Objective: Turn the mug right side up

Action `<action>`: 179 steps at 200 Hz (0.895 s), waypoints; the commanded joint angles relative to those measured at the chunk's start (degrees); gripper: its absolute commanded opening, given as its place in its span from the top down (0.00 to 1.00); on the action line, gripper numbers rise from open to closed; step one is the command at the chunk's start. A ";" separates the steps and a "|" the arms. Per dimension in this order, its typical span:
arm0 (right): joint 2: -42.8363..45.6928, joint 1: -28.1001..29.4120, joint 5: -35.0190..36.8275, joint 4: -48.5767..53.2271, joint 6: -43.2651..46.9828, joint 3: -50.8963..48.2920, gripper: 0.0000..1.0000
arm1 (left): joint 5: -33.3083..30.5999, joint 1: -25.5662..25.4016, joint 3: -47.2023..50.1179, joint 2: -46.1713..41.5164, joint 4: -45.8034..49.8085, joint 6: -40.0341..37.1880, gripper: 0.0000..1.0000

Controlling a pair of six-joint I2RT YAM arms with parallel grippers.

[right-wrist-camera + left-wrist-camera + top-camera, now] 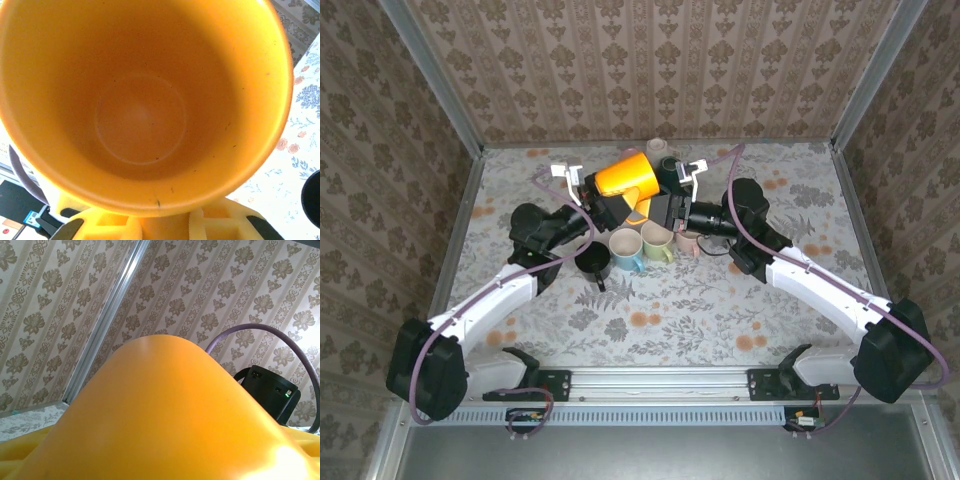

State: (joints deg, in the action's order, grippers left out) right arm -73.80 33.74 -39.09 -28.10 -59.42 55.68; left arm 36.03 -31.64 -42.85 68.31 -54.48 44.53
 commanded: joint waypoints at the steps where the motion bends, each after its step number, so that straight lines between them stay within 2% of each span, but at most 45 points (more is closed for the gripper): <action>1: 2.14 -0.25 3.20 -1.76 2.41 0.04 1.00 | -1.03 -1.05 1.12 -2.56 0.16 -1.98 0.01; 17: 3.85 -0.29 4.72 3.34 5.30 0.75 1.00 | -4.74 -1.06 2.18 -5.20 4.48 -4.73 0.00; 39: 7.96 0.00 10.87 19.76 14.98 2.60 1.00 | -11.08 -1.06 0.89 -10.07 17.80 -11.14 0.00; 61: 12.34 1.34 18.23 33.00 24.87 3.15 1.00 | -21.90 -0.97 -2.26 -14.03 35.62 -17.30 0.00; 77: 14.67 4.01 23.34 41.15 32.34 3.23 1.00 | -29.56 -0.75 -4.09 -15.73 44.77 -20.54 0.00; 96: 15.95 10.38 30.57 49.59 41.45 3.59 1.00 | -37.89 -0.10 -5.65 -17.40 52.35 -21.35 0.00; 115: 15.26 19.05 38.01 55.21 48.67 3.65 1.00 | -39.12 2.25 -7.18 -18.26 56.58 -21.19 0.00; 129: 13.59 25.60 42.79 57.76 52.39 3.35 1.00 | -39.35 4.96 -11.03 -17.27 63.44 -19.47 0.00; 141: 11.82 29.97 45.05 58.00 53.72 2.26 1.00 | -38.92 7.88 -15.00 -15.57 69.18 -21.84 0.00; 157: 8.61 35.33 48.27 56.71 55.02 0.77 1.00 | -42.55 9.05 -18.24 -13.91 74.11 -25.77 0.00; 179: 2.95 40.50 50.73 53.78 56.90 -0.16 1.00 | -46.98 9.04 -15.72 -15.27 72.35 -27.13 0.00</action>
State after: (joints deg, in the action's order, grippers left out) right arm -66.52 69.95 3.81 29.69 -8.23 56.25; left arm -4.75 -22.76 -59.42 54.41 12.53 21.82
